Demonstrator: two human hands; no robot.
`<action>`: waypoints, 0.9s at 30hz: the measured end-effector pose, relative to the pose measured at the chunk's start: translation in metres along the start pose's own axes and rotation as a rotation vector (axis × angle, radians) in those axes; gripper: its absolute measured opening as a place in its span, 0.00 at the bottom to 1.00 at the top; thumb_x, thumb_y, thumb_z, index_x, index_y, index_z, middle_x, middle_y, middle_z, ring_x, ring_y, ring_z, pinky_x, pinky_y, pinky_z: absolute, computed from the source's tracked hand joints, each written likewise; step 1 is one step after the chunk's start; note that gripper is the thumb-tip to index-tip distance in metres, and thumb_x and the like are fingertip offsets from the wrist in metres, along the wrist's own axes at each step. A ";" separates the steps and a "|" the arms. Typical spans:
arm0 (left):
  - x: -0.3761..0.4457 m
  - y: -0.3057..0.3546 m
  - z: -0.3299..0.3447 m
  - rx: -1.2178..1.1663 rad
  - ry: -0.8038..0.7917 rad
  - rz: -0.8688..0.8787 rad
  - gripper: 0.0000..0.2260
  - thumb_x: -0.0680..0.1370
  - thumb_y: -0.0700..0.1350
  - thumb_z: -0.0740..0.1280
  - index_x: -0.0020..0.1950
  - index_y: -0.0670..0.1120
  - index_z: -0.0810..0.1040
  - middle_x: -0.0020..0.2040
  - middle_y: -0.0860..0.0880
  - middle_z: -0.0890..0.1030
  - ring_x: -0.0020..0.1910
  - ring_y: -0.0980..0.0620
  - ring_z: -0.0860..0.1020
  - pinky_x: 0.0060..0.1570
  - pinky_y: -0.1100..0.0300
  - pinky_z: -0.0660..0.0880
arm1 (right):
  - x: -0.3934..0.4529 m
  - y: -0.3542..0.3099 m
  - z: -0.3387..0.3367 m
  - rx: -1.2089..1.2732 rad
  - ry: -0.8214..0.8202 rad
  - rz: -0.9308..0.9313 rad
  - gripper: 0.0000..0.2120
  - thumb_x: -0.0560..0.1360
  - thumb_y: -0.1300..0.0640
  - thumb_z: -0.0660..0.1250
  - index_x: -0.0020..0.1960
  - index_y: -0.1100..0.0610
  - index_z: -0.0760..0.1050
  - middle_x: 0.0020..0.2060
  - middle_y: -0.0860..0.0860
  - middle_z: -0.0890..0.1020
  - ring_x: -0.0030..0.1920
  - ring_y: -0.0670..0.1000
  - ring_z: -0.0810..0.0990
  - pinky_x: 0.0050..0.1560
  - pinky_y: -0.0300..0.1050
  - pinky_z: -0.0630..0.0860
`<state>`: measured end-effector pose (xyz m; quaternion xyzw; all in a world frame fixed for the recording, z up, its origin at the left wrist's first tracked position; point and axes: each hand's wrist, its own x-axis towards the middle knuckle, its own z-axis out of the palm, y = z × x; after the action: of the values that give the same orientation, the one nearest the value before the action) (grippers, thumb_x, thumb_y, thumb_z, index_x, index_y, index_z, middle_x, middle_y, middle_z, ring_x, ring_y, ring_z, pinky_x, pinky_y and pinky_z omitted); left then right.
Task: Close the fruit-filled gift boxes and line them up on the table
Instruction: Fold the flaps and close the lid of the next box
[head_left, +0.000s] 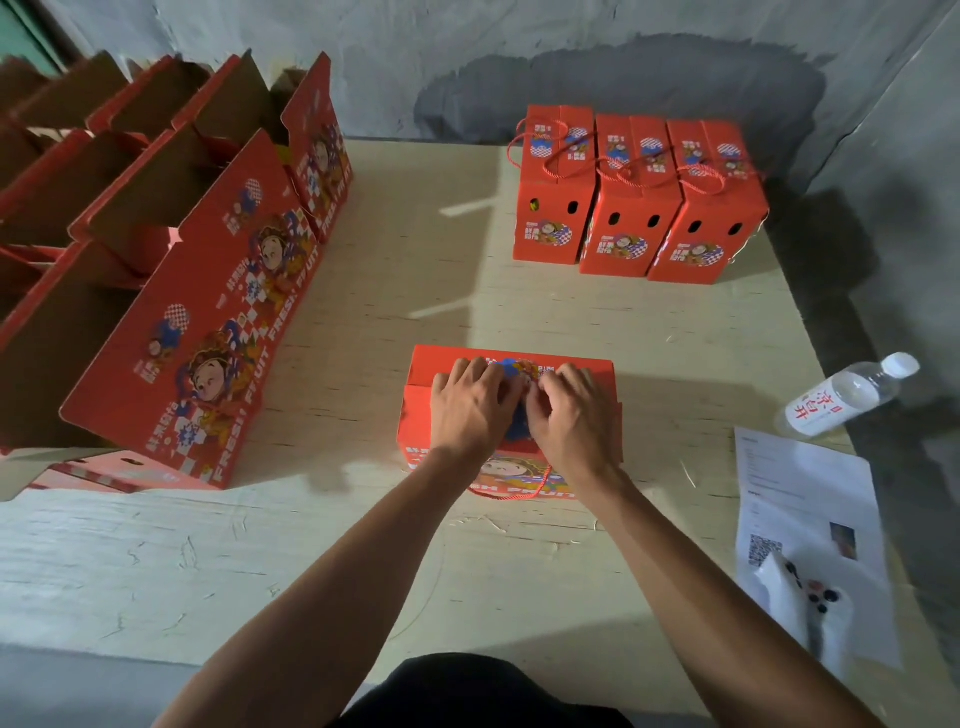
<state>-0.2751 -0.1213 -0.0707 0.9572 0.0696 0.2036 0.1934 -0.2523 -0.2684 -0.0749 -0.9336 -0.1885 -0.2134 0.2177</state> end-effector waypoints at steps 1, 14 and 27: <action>0.002 0.000 0.000 -0.002 -0.035 -0.008 0.14 0.80 0.51 0.69 0.39 0.44 0.79 0.40 0.46 0.81 0.43 0.41 0.77 0.40 0.49 0.70 | 0.000 -0.002 -0.001 -0.019 -0.035 0.001 0.13 0.82 0.53 0.62 0.41 0.57 0.74 0.37 0.53 0.76 0.40 0.55 0.72 0.39 0.50 0.68; 0.007 -0.037 -0.025 -0.085 0.051 -0.057 0.13 0.74 0.36 0.73 0.32 0.41 0.73 0.32 0.44 0.77 0.35 0.42 0.74 0.33 0.51 0.72 | 0.014 0.014 -0.003 -0.041 -0.022 0.105 0.19 0.75 0.54 0.70 0.31 0.51 0.64 0.29 0.50 0.74 0.30 0.54 0.71 0.32 0.43 0.59; 0.028 -0.034 -0.012 0.037 -0.122 -0.252 0.17 0.75 0.44 0.67 0.28 0.40 0.68 0.27 0.46 0.74 0.30 0.41 0.72 0.30 0.56 0.71 | 0.031 0.014 0.003 -0.018 -0.169 0.099 0.26 0.73 0.57 0.72 0.28 0.54 0.56 0.23 0.46 0.59 0.22 0.47 0.54 0.29 0.35 0.45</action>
<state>-0.2570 -0.0799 -0.0638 0.9550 0.1810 0.1179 0.2034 -0.2192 -0.2706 -0.0675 -0.9583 -0.1581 -0.1246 0.2029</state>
